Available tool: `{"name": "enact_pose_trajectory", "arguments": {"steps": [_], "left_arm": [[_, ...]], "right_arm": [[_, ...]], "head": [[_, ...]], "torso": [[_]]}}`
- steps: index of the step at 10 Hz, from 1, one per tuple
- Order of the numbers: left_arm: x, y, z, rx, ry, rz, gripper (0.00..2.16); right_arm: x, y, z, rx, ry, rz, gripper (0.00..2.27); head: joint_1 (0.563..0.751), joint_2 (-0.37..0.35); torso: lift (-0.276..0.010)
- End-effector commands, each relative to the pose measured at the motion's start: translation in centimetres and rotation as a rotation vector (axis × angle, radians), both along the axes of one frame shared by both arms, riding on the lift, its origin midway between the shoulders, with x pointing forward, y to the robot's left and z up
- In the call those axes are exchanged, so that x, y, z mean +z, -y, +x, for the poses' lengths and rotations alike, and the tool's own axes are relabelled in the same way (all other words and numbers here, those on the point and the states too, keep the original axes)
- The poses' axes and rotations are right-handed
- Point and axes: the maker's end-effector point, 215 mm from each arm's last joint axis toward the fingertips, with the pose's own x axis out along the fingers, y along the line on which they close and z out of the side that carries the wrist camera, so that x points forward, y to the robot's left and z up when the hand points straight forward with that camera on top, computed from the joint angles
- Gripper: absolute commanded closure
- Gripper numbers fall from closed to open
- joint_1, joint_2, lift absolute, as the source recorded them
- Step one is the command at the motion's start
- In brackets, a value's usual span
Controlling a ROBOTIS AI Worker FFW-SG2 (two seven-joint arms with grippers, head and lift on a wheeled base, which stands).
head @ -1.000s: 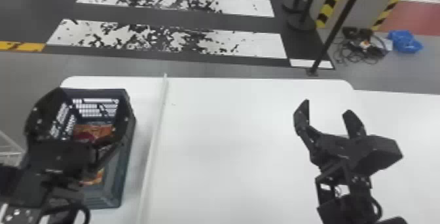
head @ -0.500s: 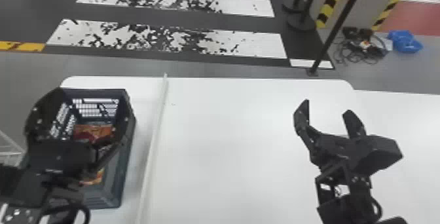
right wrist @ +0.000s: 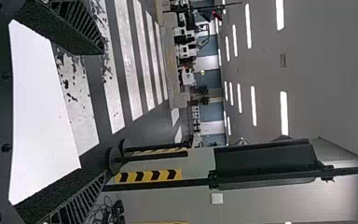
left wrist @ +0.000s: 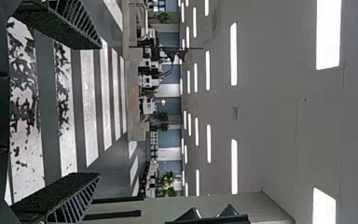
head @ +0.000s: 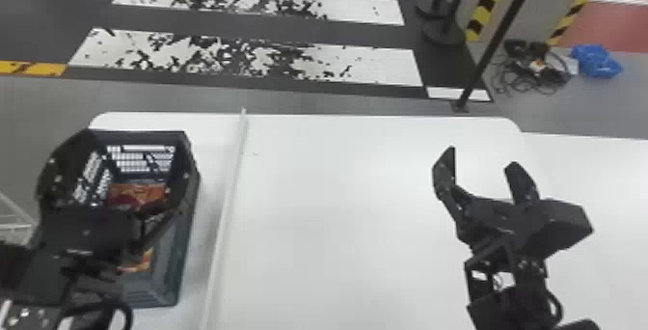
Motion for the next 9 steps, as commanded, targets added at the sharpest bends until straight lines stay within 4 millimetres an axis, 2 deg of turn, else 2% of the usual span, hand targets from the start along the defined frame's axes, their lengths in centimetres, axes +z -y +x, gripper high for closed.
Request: {"name": "enact_pose_trajectory", "arguments": {"steps": [1, 9], "left_arm": [[0.0, 0.0, 0.0, 0.0, 0.0, 0.0, 0.0], [0.0, 0.0, 0.0, 0.0, 0.0, 0.0, 0.0]], "right_arm": [[0.0, 0.0, 0.0, 0.0, 0.0, 0.0, 0.0], [0.0, 0.0, 0.0, 0.0, 0.0, 0.0, 0.0]], "head": [[0.695, -0.096], [0.695, -0.096]], "torso": [[-0.029], [-0.029]]}}
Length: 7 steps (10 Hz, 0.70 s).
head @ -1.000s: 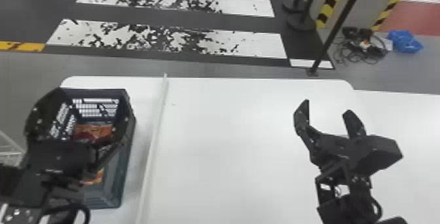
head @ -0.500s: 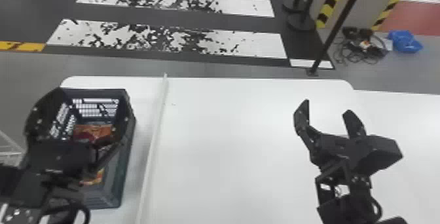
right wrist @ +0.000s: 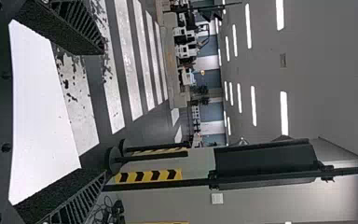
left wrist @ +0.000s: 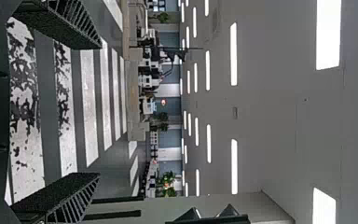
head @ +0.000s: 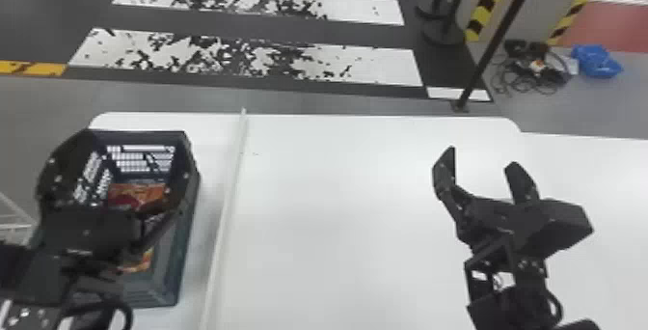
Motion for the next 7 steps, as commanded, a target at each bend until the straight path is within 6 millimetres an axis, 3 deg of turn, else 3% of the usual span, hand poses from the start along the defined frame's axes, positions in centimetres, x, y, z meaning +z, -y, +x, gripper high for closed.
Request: {"name": "enact_pose_trajectory", "arguments": {"steps": [1, 7], "left_arm": [[0.0, 0.0, 0.0, 0.0, 0.0, 0.0, 0.0], [0.0, 0.0, 0.0, 0.0, 0.0, 0.0, 0.0]], "right_arm": [[0.0, 0.0, 0.0, 0.0, 0.0, 0.0, 0.0], [0.0, 0.0, 0.0, 0.0, 0.0, 0.0, 0.0]], "head": [[0.695, -0.096], [0.695, -0.096]], "torso": [[-0.029], [-0.029]]}}
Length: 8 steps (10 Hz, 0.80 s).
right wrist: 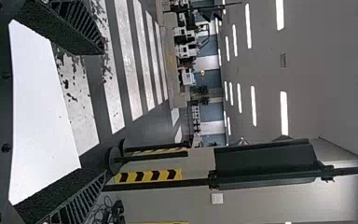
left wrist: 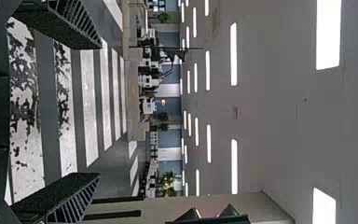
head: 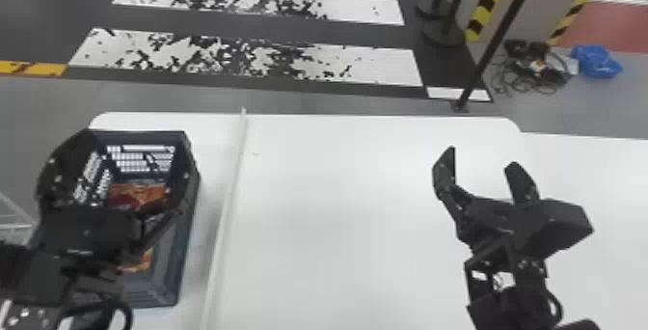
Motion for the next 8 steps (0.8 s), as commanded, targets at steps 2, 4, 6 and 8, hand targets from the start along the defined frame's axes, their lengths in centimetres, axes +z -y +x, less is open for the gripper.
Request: {"name": "enact_pose_trajectory", "arguments": {"steps": [2, 4, 6, 8], "left_arm": [[0.0, 0.0, 0.0, 0.0, 0.0, 0.0, 0.0], [0.0, 0.0, 0.0, 0.0, 0.0, 0.0, 0.0], [0.0, 0.0, 0.0, 0.0, 0.0, 0.0, 0.0], [0.0, 0.0, 0.0, 0.0, 0.0, 0.0, 0.0]], "right_arm": [[0.0, 0.0, 0.0, 0.0, 0.0, 0.0, 0.0], [0.0, 0.0, 0.0, 0.0, 0.0, 0.0, 0.0], [0.0, 0.0, 0.0, 0.0, 0.0, 0.0, 0.0], [0.0, 0.0, 0.0, 0.0, 0.0, 0.0, 0.0]], "head": [[0.695, -0.096], [0.695, -0.096], [0.695, -0.096], [0.695, -0.096]], "torso": [[-0.029], [-0.029], [-0.029], [-0.029]]}}
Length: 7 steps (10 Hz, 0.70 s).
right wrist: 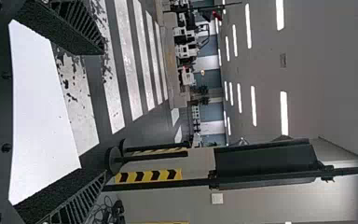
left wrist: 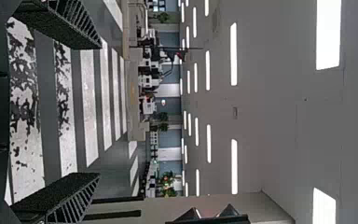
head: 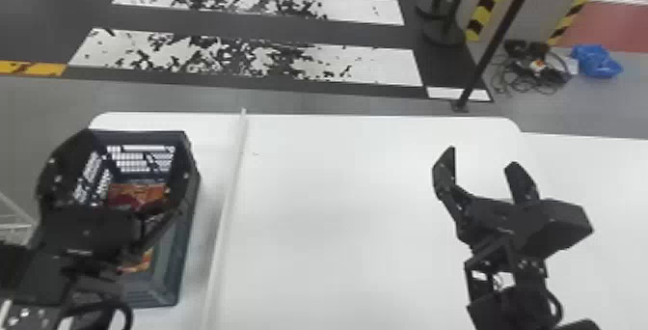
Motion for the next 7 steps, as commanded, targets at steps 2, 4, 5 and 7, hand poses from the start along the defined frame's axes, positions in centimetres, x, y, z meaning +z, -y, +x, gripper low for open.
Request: {"name": "enact_pose_trajectory", "arguments": {"steps": [2, 4, 5, 7], "left_arm": [[0.0, 0.0, 0.0, 0.0, 0.0, 0.0, 0.0], [0.0, 0.0, 0.0, 0.0, 0.0, 0.0, 0.0], [0.0, 0.0, 0.0, 0.0, 0.0, 0.0, 0.0], [0.0, 0.0, 0.0, 0.0, 0.0, 0.0, 0.0]], "right_arm": [[0.0, 0.0, 0.0, 0.0, 0.0, 0.0, 0.0], [0.0, 0.0, 0.0, 0.0, 0.0, 0.0, 0.0], [0.0, 0.0, 0.0, 0.0, 0.0, 0.0, 0.0], [0.0, 0.0, 0.0, 0.0, 0.0, 0.0, 0.0]], "head": [[0.695, -0.096], [0.695, -0.096], [0.695, -0.096], [0.695, -0.096]], "torso": [[-0.029], [-0.029], [-0.029], [-0.029]]}}
